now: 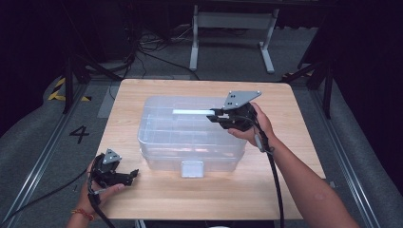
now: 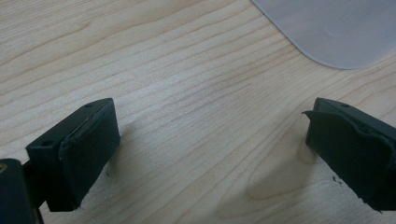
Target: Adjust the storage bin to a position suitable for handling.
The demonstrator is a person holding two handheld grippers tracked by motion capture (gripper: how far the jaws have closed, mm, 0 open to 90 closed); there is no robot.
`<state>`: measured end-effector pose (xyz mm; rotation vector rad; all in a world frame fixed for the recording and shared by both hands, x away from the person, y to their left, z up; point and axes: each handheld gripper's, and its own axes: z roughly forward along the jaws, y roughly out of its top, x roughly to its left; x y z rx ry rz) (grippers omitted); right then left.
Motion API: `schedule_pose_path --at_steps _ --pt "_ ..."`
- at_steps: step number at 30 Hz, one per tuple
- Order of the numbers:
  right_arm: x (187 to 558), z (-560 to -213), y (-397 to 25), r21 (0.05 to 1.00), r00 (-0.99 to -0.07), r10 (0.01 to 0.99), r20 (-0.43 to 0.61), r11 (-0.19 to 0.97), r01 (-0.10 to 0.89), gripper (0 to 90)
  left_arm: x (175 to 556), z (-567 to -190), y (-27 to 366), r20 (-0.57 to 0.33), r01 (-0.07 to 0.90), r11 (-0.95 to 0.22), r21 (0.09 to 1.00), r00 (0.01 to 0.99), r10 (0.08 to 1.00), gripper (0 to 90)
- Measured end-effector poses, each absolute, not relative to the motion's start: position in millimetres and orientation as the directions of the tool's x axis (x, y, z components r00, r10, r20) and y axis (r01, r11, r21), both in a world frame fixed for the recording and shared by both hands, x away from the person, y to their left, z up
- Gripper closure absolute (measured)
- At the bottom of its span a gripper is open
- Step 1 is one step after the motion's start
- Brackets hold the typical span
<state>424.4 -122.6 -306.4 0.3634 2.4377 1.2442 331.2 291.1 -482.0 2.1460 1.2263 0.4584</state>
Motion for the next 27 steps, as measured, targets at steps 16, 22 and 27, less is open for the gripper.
schedule_pose_path --at_steps 16,22,27 --pt "436 -295 -123 0.811 -0.909 0.379 -0.175 0.579 0.085 76.2 325 -478 291 0.001 0.607 -0.391 0.692 0.541 0.841 37.6" --pt "442 -290 -123 0.811 -0.915 0.374 -0.150 0.576 0.103 76.0 319 -462 282 0.044 0.535 -0.413 0.737 0.571 0.820 50.9" --pt "445 -290 -124 0.814 -0.921 0.363 -0.141 0.571 0.101 76.1 311 -438 275 0.073 0.447 -0.397 0.801 0.586 0.807 61.2"
